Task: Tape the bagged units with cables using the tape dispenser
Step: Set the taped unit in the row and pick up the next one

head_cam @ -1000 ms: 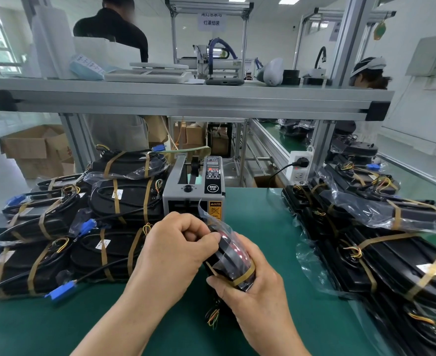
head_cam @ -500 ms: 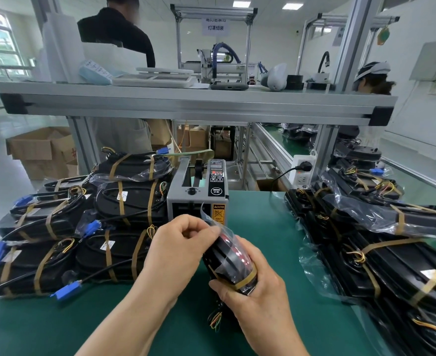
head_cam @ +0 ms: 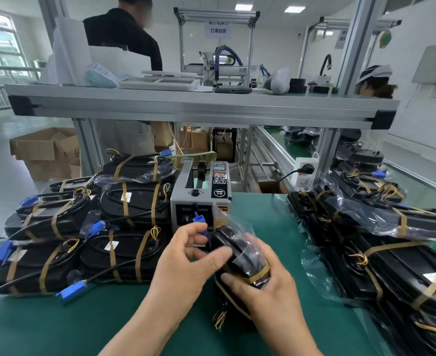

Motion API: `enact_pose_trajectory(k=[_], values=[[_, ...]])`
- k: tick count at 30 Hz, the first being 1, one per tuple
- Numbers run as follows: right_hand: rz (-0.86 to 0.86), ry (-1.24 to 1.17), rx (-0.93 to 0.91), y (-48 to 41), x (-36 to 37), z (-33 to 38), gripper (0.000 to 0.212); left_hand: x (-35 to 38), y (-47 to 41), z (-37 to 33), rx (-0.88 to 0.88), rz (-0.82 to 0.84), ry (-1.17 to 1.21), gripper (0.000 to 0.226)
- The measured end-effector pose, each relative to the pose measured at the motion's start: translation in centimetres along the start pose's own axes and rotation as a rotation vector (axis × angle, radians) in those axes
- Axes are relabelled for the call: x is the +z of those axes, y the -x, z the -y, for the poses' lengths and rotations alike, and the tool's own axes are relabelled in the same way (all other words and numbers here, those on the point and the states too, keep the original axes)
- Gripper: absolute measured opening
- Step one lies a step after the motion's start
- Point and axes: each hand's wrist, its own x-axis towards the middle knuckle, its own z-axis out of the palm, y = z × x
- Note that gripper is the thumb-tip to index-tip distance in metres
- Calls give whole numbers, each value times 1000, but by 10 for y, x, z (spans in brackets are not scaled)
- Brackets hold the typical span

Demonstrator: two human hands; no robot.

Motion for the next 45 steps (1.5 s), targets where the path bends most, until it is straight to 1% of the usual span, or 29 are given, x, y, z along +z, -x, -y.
enact_pose_trajectory(k=[1,2,4,5,6,7,8,9,10,11,12,14,15,18,21,24,25,27,29,33,36,38,39,40,41,43,44,45], values=[[-12,-39,1,-1,-3,0,65,-2,3,3,8,15,-56,70],[-25,-98,2,-2,-7,-1,62,-5,4,6,30,8,-116,75],[-38,-303,43,-2,-11,-4,62,-12,3,8,62,-21,-216,84],[-18,-410,66,-1,-12,-8,65,-16,1,7,64,5,-257,90],[21,-501,80,1,-11,-13,69,-20,-1,6,60,79,-269,94],[76,-573,92,3,-9,-17,74,-23,-3,5,51,191,-242,90],[139,-626,99,5,-7,-21,81,-25,-4,3,49,309,-184,77],[191,-656,98,7,-6,-24,87,-26,-4,1,52,399,-122,62],[224,-665,94,7,-8,-26,90,-26,-5,0,65,444,-86,52],[251,-662,93,5,-12,-26,90,-26,-5,0,85,450,-76,48],[286,-644,89,3,-18,-24,88,-27,-5,0,105,432,-87,49],[360,-551,60,-5,-33,-20,86,-29,-8,-2,122,368,-167,56],[362,-491,49,-10,-41,-19,85,-31,-10,-4,132,347,-242,58],[298,-262,28,-26,-57,-11,74,-32,-13,-13,211,313,-543,57],[372,-83,23,-40,-58,-3,64,-24,-16,-19,258,310,-787,67],[473,-66,103,-49,-56,-5,66,-17,-16,-22,298,348,-842,67],[487,-65,119,-51,-54,-8,62,-15,-17,-23,317,360,-848,65],[496,-52,140,-51,-48,-15,41,-9,-18,-22,351,363,-924,68],[459,-41,155,-49,-42,-25,37,-4,-20,-20,372,339,-1000,74],[280,-103,167,-44,-29,-38,41,3,-25,-15,416,327,-1099,75],[208,-124,178,-41,-24,-39,45,4,-29,-12,401,299,-1093,77],[170,-101,176,-39,-21,-38,43,6,-29,-11,422,326,-1118,80],[145,-98,161,-37,-19,-38,42,5,-28,-10,429,340,-1072,78],[116,-101,142,-36,-18,-38,42,4,-26,-10,412,308,-947,70],[91,-102,126,-34,-17,-38,42,2,-24,-11,355,229,-765,58],[63,-94,107,-31,-16,-37,43,-5,-30,-12,222,-71,-466,23],[53,-90,105,-30,-16,-37,45,-10,-39,-12,120,-225,-377,16],[37,-89,108,-29,-15,-37,48,-14,-48,-12,-25,-306,-278,16]])
